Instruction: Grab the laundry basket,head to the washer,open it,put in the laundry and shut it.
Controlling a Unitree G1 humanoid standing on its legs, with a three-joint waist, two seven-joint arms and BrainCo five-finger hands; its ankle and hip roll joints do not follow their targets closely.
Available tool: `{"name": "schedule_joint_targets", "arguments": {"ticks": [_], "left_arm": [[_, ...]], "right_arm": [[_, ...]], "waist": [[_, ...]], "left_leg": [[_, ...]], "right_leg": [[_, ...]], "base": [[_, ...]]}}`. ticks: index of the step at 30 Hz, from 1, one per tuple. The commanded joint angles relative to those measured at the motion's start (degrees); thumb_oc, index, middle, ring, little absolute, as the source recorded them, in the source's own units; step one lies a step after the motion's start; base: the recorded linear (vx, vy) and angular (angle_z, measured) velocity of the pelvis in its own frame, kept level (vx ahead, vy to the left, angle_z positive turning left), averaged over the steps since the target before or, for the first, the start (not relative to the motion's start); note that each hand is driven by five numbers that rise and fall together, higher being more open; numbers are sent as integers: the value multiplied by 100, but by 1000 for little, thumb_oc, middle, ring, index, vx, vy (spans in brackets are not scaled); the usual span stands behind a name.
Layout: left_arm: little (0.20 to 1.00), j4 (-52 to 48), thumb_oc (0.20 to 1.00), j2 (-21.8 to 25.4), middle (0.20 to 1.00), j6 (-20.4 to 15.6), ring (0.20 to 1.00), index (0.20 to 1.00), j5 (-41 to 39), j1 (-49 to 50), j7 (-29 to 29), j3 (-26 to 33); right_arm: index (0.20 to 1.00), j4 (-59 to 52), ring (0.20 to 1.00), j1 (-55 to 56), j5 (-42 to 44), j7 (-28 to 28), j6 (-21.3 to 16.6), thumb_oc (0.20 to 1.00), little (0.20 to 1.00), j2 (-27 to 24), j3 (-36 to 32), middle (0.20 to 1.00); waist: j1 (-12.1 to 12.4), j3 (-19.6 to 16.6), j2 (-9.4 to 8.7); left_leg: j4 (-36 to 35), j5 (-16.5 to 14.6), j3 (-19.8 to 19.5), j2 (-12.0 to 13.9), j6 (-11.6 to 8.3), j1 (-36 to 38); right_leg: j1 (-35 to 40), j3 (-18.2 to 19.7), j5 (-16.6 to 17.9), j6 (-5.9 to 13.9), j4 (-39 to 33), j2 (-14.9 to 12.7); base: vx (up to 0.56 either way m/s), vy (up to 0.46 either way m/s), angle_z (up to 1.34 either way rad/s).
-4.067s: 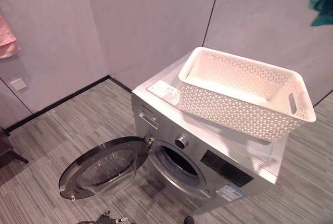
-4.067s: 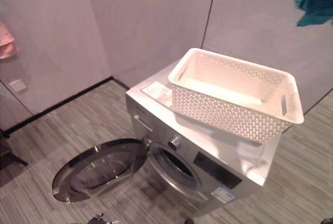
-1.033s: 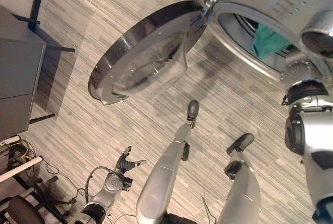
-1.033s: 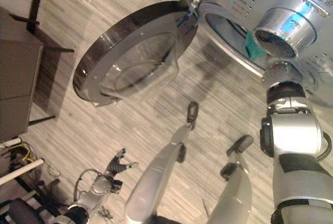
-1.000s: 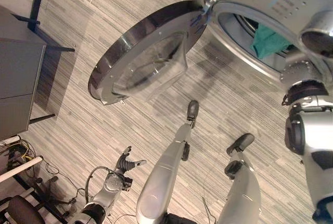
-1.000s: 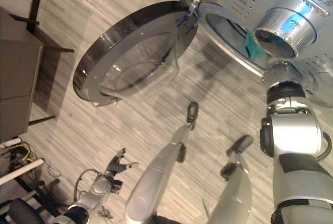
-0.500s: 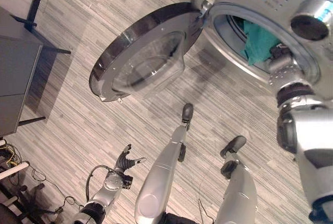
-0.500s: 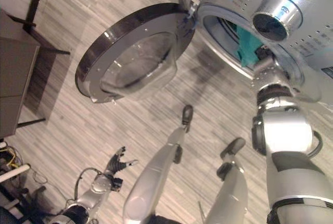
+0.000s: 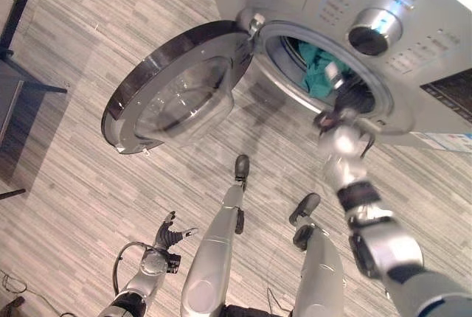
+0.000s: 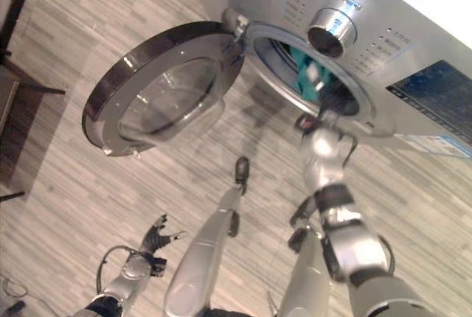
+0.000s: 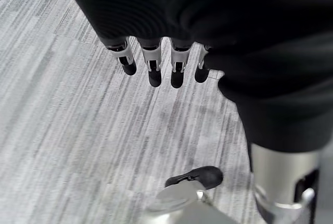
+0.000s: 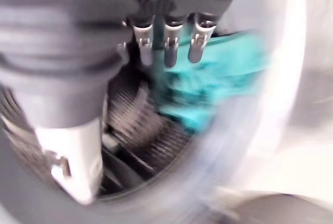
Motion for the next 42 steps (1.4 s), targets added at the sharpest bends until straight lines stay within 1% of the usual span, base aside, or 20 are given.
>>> {"name": "schedule_joint_targets", "arguments": {"ticks": [1,2,4,6,7,9,10,17,19,20,21,24,25,26,28,29,35,37,38,42], "left_arm": [[1000,479,1000,-192,1000,69,1000,1000,311,182,163,213],[1000,478,1000,-197,1000,68,1000,1000,314,193,164,218],[1000,938,1000,-195,1000,209,1000,1000,521,187,108,449],[1000,1123,1000,-199,1000,251,1000,1000,525,151,72,495],[1000,1246,1000,-189,1000,290,1000,1000,564,112,68,509],[1000,1242,1000,-131,1000,257,1000,1000,586,46,111,495],[1000,1192,1000,-150,1000,206,1000,1000,667,138,202,495],[1000,1220,1000,-399,1000,231,1000,1000,913,231,175,290],[1000,1179,1000,-435,1000,255,1000,1000,956,209,170,267],[1000,1032,1000,-449,1000,295,1000,1000,1084,231,43,230],[1000,1030,1000,-446,1000,296,1000,1000,1084,230,42,231],[1000,1010,1000,-411,1000,287,1000,1000,984,330,-23,292],[1000,1009,1000,-410,1000,288,1000,1000,984,331,-23,292],[1000,812,1000,-349,1000,249,1000,1000,848,554,21,486],[1000,644,1000,-316,1000,220,1000,1000,749,696,68,691],[1000,692,1000,-326,1000,202,1000,1000,724,745,121,789],[1000,-140,1000,27,1000,146,1000,1000,866,914,519,1322],[1000,-850,1000,335,1000,128,1000,1000,972,1002,702,1674],[1000,-1492,1000,841,1000,140,1000,1000,1220,675,1145,2197],[1000,-1550,1000,1186,1000,170,1000,1000,1192,170,1321,2409]], "right_arm": [[1000,-290,1000,526,-1477,414,375,1000,1000,-81,614,1000],[1000,-309,1000,543,-1488,406,385,1000,1000,-80,623,1000],[1000,-488,1000,1627,-2240,1122,696,1000,1000,-107,1461,1000],[1000,-293,1000,1765,-2295,1225,744,1000,1000,-33,1550,1000],[1000,-180,1000,1958,-2479,1267,821,1000,1000,-10,1627,1000],[1000,-91,1000,2370,-2615,1379,846,1000,1000,-17,1675,1000],[1000,202,1000,2676,-2769,1408,871,1000,1000,16,1645,1000],[1000,1258,1000,3105,-3294,1043,1071,1000,1000,-117,1153,1000],[1000,1465,1000,3160,-3455,976,1129,1000,1000,-179,1067,1000],[1000,2384,1000,3196,-3720,860,1390,1000,1000,-161,886,1000],[1000,2397,1000,3189,-3721,857,1382,1000,1000,-155,885,1000],[1000,2900,1000,3169,-3750,856,1476,1000,1000,-137,722,1000],[1000,2901,1000,3169,-3750,855,1475,1000,1000,-137,722,1000],[1000,2955,1000,3257,-3787,859,1492,1000,1000,-137,600,1000],[1000,3112,1000,3337,-3653,914,1506,1000,1000,-104,414,1000],[1000,3148,1000,3402,-3631,949,1506,1000,1000,-89,323,1000],[1000,3122,1000,3519,-3690,982,1586,1000,1000,20,173,1000],[1000,3142,1000,3552,-3852,1021,1641,1000,1000,71,228,1000],[1000,3135,1000,3576,-4085,1108,1688,1000,1000,138,370,1000],[1000,3066,1000,3541,-4161,1164,1708,1000,1000,155,491,1000]], "waist": [[118,145,-101],[108,145,-98],[-24,-118,-306],[-71,-197,-327],[-139,-301,-323],[-357,-484,-345],[-364,-750,-314],[-499,-1243,-347],[-573,-1284,-410],[-604,-1430,-455],[-603,-1424,-456],[-514,-1479,-545],[-518,-1481,-542],[-515,-1607,-501],[-513,-1725,-383],[-546,-1786,-312],[-511,-1934,-214],[-476,-1962,-212],[-468,-1973,-259],[-525,-1985,-314]], "left_leg": [[595,-958,65,119,-326,126],[592,-958,64,118,-327,137],[481,-925,38,196,-370,596],[410,-885,1,200,-381,754],[312,-829,-84,199,-383,912],[142,-682,-279,133,-362,1223],[0,-337,-495,132,-392,1230],[-312,-45,-563,229,-631,1446],[-190,-211,-254,292,-657,1530],[225,-385,171,613,-647,1673],[236,-393,169,615,-649,1674],[804,-351,-839,801,-638,1792],[810,-353,-846,802,-639,1785],[550,-324,-1421,1061,-664,2129],[176,-356,-1478,1191,-687,2359],[-42,-477,-1217,1262,-736,2554],[-512,-726,-856,935,-733,3010],[-656,-818,-769,835,-658,3143],[-736,-899,-646,729,-630,3161],[-746,-922,-576,674,-616,3094]], "right_leg": [[999,-47,-16,-241,-983,508],[1012,-49,-15,-240,-989,509],[1454,-27,-105,-281,-1070,622],[1610,5,-138,-289,-1092,652],[1713,134,-218,-318,-1041,719],[1813,861,-520,-393,-722,1068],[2024,1079,-621,-555,-857,1392],[2752,724,-615,-718,-1588,1625],[2860,676,-704,-729,-1592,1547],[2996,496,-606,-757,-1702,1425],[3003,495,-605,-758,-1705,1427],[3014,660,-362,-728,-1675,1233],[3015,655,-360,-729,-1677,1236],[3052,834,-344,-643,-1627,1171],[3141,888,-382,-542,-1600,1145],[3233,839,-427,-479,-1584,1104],[3317,815,-170,-161,-1551,650],[3358,844,-106,-73,-1612,542],[3354,862,-4,17,-1747,414],[3282,888,92,72,-1852,359]], "base": [[-33,-11,-4],[-27,-65,-18],[51,-129,-26],[50,-104,1],[75,-155,10],[58,-183,39],[-20,-159,101],[-68,-169,66],[-51,-28,84],[-86,20,84],[-112,63,77],[-44,115,32],[25,215,-28],[185,286,-35],[170,264,-41],[97,197,-41],[113,253,-19],[86,218,-19],[69,231,-20],[-3,101,-7]]}}
